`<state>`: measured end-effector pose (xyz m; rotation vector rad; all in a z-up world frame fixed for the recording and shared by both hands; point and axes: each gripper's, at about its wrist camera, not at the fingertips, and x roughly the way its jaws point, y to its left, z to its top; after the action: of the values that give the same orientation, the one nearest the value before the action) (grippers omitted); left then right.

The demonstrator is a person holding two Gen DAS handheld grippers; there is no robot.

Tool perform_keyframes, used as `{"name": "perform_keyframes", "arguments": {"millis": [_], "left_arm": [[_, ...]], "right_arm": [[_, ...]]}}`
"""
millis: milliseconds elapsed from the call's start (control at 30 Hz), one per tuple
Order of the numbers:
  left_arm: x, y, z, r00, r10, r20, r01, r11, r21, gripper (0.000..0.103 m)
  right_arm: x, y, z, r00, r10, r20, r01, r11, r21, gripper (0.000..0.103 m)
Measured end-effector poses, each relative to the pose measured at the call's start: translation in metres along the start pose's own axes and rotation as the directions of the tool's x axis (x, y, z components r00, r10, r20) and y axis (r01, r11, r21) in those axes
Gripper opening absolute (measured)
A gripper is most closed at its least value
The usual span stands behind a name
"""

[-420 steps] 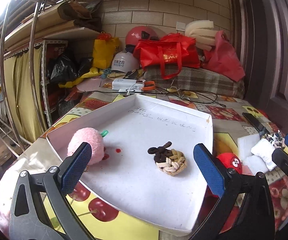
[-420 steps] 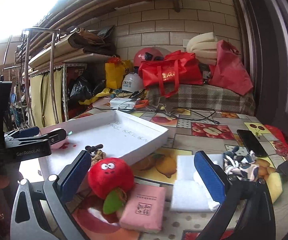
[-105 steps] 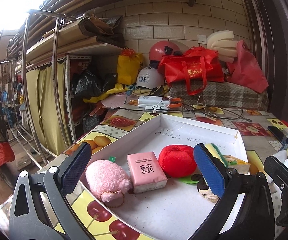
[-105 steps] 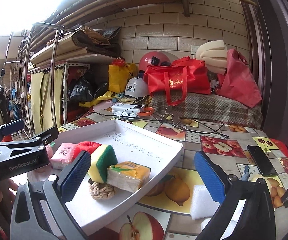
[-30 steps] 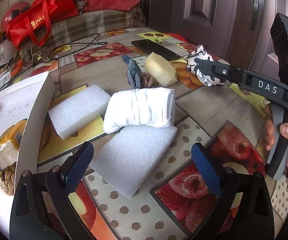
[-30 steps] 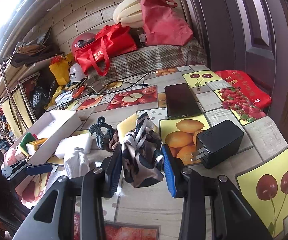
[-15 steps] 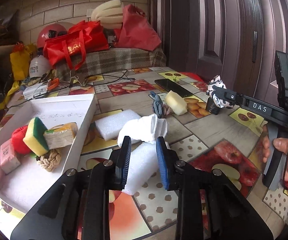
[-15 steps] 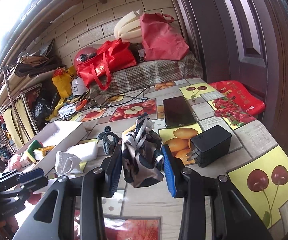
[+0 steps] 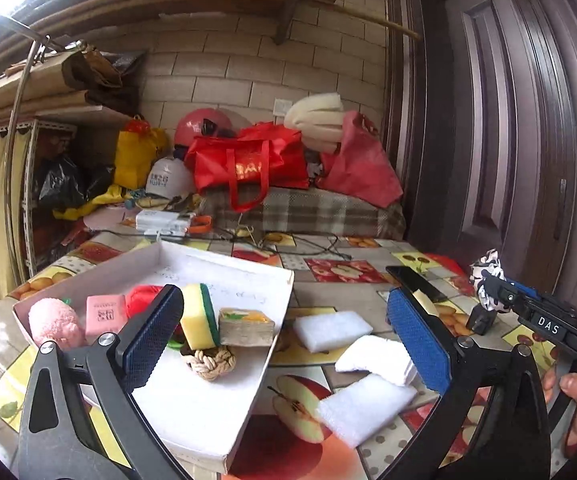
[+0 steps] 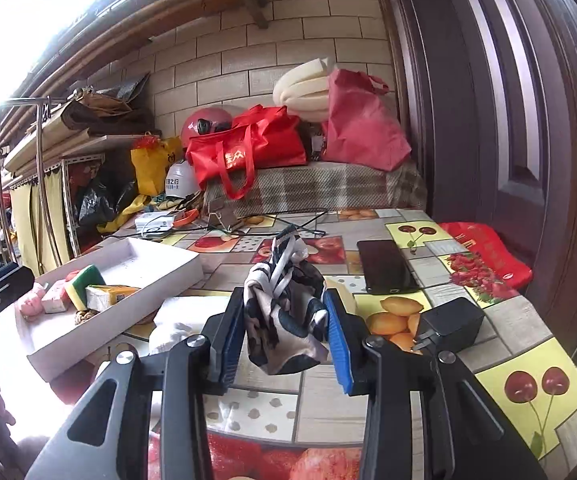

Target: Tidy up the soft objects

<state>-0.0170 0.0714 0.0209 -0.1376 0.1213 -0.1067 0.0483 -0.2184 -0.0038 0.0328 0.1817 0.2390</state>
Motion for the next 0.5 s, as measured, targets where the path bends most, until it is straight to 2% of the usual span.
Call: {"name": "perform_keyframes", "arguments": {"millis": [67,133,200,267,333,433,500], "left_arm": [[0.009,0.007,-0.003,0.999,0.011,-0.050,-0.012,1.000,-0.019,0.103],[0.019,0.011,-0.004,0.995,0.016,-0.103,-0.019,0.999,-0.032,0.103],[0.026,0.002,-0.003,0.980,-0.063,-0.188,0.068,0.997,0.020,0.103],[0.033,-0.014,-0.004,0.945,-0.157,-0.288,0.189,0.978,0.090,0.103],[0.046,-0.035,-0.011,0.888,-0.214,-0.406,0.291,0.947,0.138,0.103],[0.070,-0.066,-0.031,0.803,-0.185,-0.566,0.363,0.906,0.218,0.103],[0.082,-0.082,-0.044,0.780,-0.124,-0.613,0.366,0.885,0.287,0.103]], "right_arm": [[-0.008,0.003,-0.001,0.999,-0.018,0.041,0.019,0.999,-0.032,0.038],[0.004,0.000,-0.007,0.999,-0.009,-0.044,0.008,1.000,-0.015,0.038],[-0.001,-0.009,-0.003,1.000,-0.019,-0.019,0.019,1.000,0.022,0.038],[-0.006,-0.014,-0.001,0.999,-0.030,-0.015,0.031,0.999,0.026,0.038],[-0.007,-0.019,-0.004,0.999,-0.019,-0.042,0.021,0.999,0.042,0.038],[-0.003,-0.020,-0.008,0.997,-0.007,-0.081,0.010,0.999,0.040,0.038],[-0.005,-0.019,-0.008,0.998,-0.005,-0.069,0.007,0.999,0.034,0.038]]}}
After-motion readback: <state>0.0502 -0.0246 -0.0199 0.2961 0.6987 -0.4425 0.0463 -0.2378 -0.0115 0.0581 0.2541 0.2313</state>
